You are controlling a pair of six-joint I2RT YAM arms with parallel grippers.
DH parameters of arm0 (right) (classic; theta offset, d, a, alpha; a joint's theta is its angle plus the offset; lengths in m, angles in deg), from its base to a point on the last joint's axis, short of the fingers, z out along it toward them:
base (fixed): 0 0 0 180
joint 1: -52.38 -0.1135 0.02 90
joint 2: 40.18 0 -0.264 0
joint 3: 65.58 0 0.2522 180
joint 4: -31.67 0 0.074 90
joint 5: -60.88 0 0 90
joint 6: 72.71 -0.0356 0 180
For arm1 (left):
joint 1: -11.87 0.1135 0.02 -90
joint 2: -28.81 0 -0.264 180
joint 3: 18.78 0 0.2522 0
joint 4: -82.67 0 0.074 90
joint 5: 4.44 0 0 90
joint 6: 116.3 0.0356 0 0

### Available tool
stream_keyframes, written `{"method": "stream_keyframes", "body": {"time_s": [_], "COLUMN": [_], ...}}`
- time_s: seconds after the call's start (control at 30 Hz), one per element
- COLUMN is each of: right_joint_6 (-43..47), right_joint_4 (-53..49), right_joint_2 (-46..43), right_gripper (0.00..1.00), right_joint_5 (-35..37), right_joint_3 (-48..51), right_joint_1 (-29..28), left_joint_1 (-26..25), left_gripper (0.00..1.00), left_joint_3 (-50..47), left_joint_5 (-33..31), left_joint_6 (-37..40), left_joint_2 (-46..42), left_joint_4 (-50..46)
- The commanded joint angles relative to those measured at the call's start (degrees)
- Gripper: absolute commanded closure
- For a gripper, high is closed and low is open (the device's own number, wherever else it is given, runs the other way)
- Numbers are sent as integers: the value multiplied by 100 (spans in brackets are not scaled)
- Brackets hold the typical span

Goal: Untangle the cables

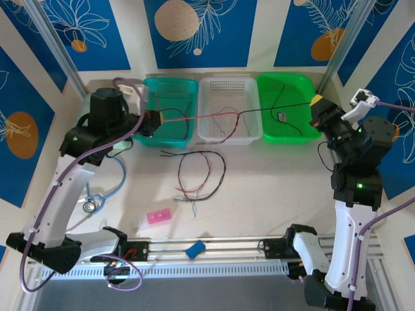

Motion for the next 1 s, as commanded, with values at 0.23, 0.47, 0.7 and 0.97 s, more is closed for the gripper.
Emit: {"method": "stream_keyframes", "body": {"time_s": [0.23,0.47,0.7,0.97], "right_joint_6": [-236,-99,-493,-587], "right_joint_4": [-130,-421,-1106,-1347], "right_joint_2": [-438,-454,-541,-737], "right_gripper": [100,100,100,100], "right_joint_5": [1600,2261,3284,3963], "right_joint_3": [-12,-119,-236,-186], "right_joint_1": [503,580,650,654], "left_joint_1": [631,631,631,631], "left_gripper": [100,100,100,100], "left_joint_3": [-435,-1147,-1686,-2051], "left_joint_5": [-1430,-3053,-4478,-5539], "left_joint_6": [354,666,968,1070], "left_joint_2": [-982,-1943,-2687,-3176], "left_joint_4": [-91,901,1581,2201]}}
